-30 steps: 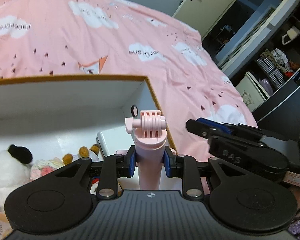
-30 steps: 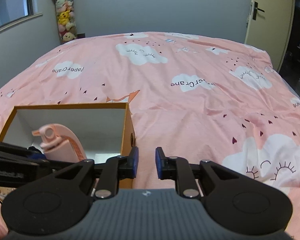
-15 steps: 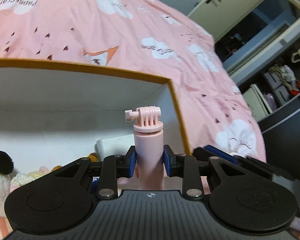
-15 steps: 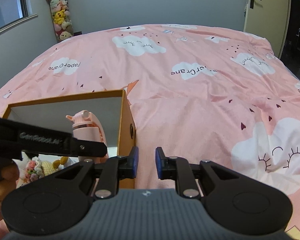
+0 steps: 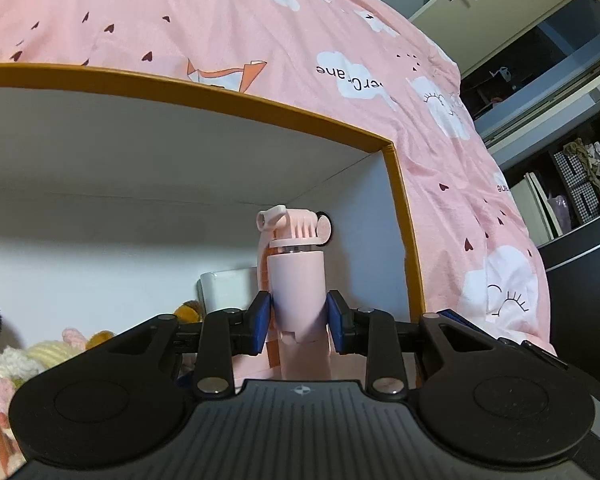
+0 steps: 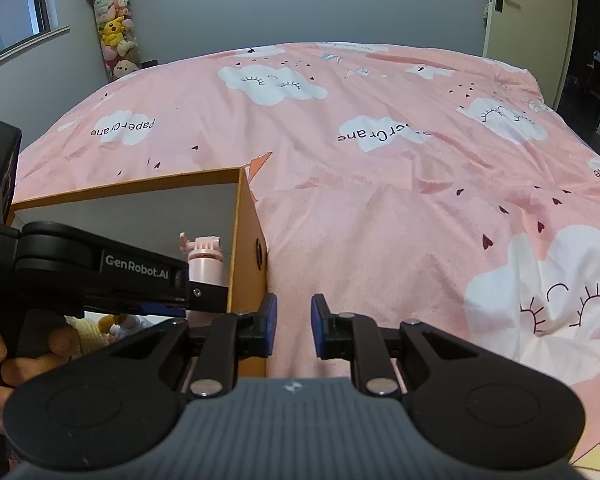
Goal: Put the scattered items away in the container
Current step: 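Lower the pink selfie stick upright into the box and open the left tool, then withdraw both open tools from the box back to the remaining items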
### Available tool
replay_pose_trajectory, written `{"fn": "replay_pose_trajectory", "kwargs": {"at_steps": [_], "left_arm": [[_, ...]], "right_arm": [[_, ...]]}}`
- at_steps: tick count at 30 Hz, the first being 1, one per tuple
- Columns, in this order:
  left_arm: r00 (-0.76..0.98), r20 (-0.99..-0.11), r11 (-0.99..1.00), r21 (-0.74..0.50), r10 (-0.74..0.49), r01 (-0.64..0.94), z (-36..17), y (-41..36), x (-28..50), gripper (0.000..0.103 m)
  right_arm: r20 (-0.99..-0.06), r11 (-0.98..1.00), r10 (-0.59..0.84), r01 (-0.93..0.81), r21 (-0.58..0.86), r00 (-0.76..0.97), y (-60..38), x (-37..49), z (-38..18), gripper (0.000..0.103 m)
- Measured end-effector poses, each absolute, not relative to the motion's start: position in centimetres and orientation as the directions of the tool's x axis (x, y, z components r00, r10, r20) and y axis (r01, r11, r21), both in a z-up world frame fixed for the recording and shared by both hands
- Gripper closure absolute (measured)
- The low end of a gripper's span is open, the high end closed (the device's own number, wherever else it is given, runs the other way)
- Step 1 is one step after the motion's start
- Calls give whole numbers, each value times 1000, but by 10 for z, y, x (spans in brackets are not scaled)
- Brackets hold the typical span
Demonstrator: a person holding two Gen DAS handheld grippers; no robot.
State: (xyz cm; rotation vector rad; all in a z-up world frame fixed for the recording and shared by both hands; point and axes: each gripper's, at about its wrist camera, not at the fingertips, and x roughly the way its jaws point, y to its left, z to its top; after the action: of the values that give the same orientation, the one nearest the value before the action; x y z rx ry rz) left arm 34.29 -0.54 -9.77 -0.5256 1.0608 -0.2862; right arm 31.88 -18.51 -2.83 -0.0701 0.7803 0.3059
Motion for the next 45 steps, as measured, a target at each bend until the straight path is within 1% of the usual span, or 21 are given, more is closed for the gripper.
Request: {"fn": "replay_pose_trajectory", "kwargs": {"at_steps": [1,4,8,9,10,12,17,20,24,26,30,32,35,36,38,39,45], "left_arm": [[470,-753,845,-534,-461,-26,-97,-5,341,66],[473,-752,847,-531,-460,-21,-94,-5,337,65],[484,-739,847,-532,-468,7,-88,-7,327,65],[482,-740,850,-527,-468,17,-88,-9,326,65],[483,-745,858,-513,-461,27,-87,-11,325,69],[484,-756,874,-484,-440,40,-87,-15,324,71],[480,-764,882,-470,-431,44,-89,-21,324,72],[480,-763,881,-472,-432,43,-87,-21,321,71],[514,-768,911,-405,-383,73,-72,-27,309,71],[516,-778,925,-372,-358,80,-66,-28,303,70],[530,-788,945,-314,-315,95,-56,-28,286,68],[540,-787,952,-290,-298,103,-50,-28,277,67],[550,-784,955,-277,-289,108,-42,-26,263,60],[552,-784,956,-272,-286,109,-40,-26,258,56],[556,-783,959,-262,-279,112,-37,-25,249,55],[557,-783,959,-259,-276,112,-35,-24,245,55],[587,-779,974,-207,-220,91,-26,-19,218,54]], "right_arm": [[-703,953,248,-300,51,667,-184,318,-29,83],[-705,950,254,-306,56,662,-183,316,-29,83],[-712,947,264,-316,62,651,-181,314,-30,81],[-714,945,267,-321,63,647,-180,313,-30,81],[-716,944,266,-323,59,646,-179,312,-30,81],[-716,945,258,-325,46,648,-177,310,-30,81],[-724,945,260,-321,56,639,-177,310,-30,82],[-724,946,247,-322,37,644,-176,306,-28,82],[-724,946,213,-325,-16,656,-171,301,-24,81],[-729,946,199,-322,-30,655,-169,299,-22,80],[-726,946,163,-314,-77,668,-166,290,-20,74],[-722,946,150,-311,-95,675,-165,284,-17,73],[-714,942,130,-310,-127,688,-163,274,-14,72],[-710,941,122,-309,-141,694,-162,270,-13,72],[-703,937,115,-312,-159,702,-161,263,-12,69],[-702,935,125,-319,-153,701,-160,259,-10,64],[-702,926,156,-350,-140,695,-153,237,-5,61]]}}
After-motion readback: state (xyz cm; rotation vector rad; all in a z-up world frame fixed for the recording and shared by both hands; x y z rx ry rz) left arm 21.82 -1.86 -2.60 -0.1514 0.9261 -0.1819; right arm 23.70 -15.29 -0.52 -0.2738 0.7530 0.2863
